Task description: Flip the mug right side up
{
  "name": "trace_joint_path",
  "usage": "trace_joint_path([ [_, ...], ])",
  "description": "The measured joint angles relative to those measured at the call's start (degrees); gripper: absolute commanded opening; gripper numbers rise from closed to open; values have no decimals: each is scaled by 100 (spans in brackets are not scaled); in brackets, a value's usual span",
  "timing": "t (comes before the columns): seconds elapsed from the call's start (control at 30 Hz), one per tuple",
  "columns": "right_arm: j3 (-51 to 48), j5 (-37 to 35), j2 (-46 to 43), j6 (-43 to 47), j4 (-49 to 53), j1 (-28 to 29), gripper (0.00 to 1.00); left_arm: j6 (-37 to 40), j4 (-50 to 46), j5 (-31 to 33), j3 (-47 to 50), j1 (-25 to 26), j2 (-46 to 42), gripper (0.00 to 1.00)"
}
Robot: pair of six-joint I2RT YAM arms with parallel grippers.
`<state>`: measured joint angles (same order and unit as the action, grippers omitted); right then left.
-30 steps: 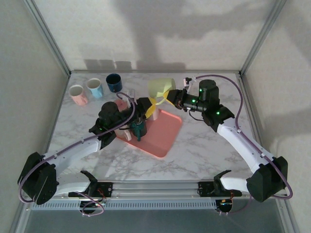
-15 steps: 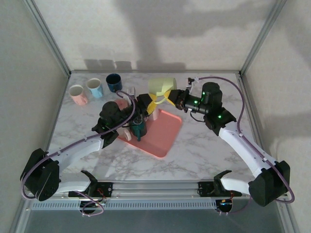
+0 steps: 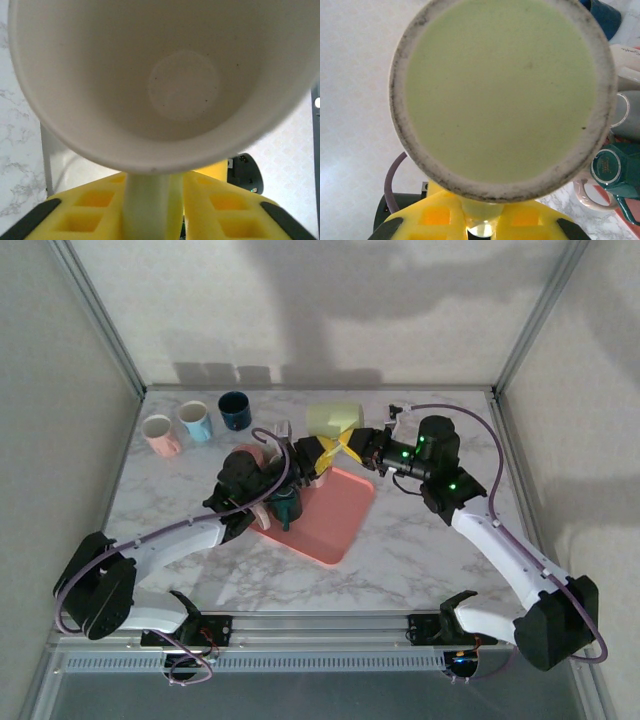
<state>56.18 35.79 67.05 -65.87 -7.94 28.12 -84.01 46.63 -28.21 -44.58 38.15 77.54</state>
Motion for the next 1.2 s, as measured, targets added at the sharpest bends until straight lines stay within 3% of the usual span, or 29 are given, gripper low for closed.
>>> trace_joint_path([
  [0.1, -11, -13, -11, -28, -35, -13, 0, -24, 138, 68, -7, 2, 33, 2],
  [0.13, -11, -13, -15, -44, -59, -13, 0, -37, 166, 83, -13, 7, 33, 0],
  [0.47, -11, -17, -33, -44, -107, -13, 0, -46, 247, 116, -24, 28, 52, 0],
  [0.7, -9, -131, -46, 83, -15, -9, 43, 168, 96, 190, -142, 68, 52, 0],
  [0.77, -4, -144, -52, 203, 28, -7, 49, 289, -72, 238, -205, 87, 52, 0],
  [0.93, 20, -168, -59, 568, 358, -13, 58, 658, -476, 387, -321, 103, 52, 0],
  [1.2, 426, -492, -317, 1759, 1825, -116, 60, 1475, -1504, 577, -743, 70, 50, 0],
])
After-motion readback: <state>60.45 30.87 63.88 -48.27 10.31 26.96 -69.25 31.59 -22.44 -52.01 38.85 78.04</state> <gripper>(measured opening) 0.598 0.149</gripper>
